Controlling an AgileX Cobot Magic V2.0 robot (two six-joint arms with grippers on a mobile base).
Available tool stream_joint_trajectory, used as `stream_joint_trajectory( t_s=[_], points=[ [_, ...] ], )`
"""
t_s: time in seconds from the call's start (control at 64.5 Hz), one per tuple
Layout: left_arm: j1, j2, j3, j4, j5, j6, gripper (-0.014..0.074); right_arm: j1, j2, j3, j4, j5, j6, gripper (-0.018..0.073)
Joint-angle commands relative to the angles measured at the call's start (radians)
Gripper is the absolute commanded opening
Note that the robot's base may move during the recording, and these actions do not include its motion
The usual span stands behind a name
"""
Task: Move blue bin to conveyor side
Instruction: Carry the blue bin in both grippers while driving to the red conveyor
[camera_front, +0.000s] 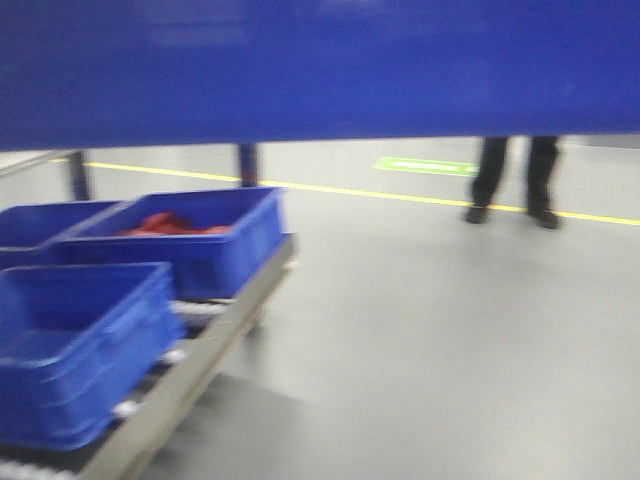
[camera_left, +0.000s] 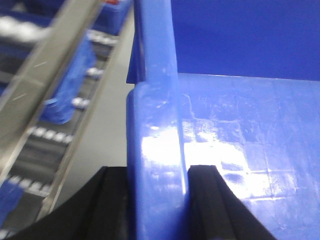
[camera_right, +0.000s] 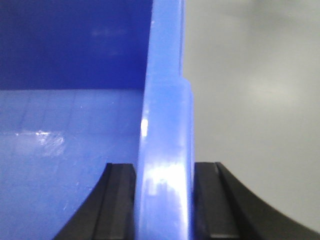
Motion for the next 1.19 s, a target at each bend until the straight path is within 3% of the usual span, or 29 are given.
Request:
stream_joint_trajectory(
  t_s=[0.0,1.178],
  points=[
    [-0.002,-0.016,-0.015,0.038,-0.075,0.008,-0.0020,-0.005,-0.019,-0.023,-0.053,-0.097,-0.014,-0.0088],
    [-0.002,-0.016,-0.015,0.040,-0.075,0.008,-0.0020,-0.005,-0.019,-0.023,-0.053,-0.097,-0.014,-0.0088]
  ],
)
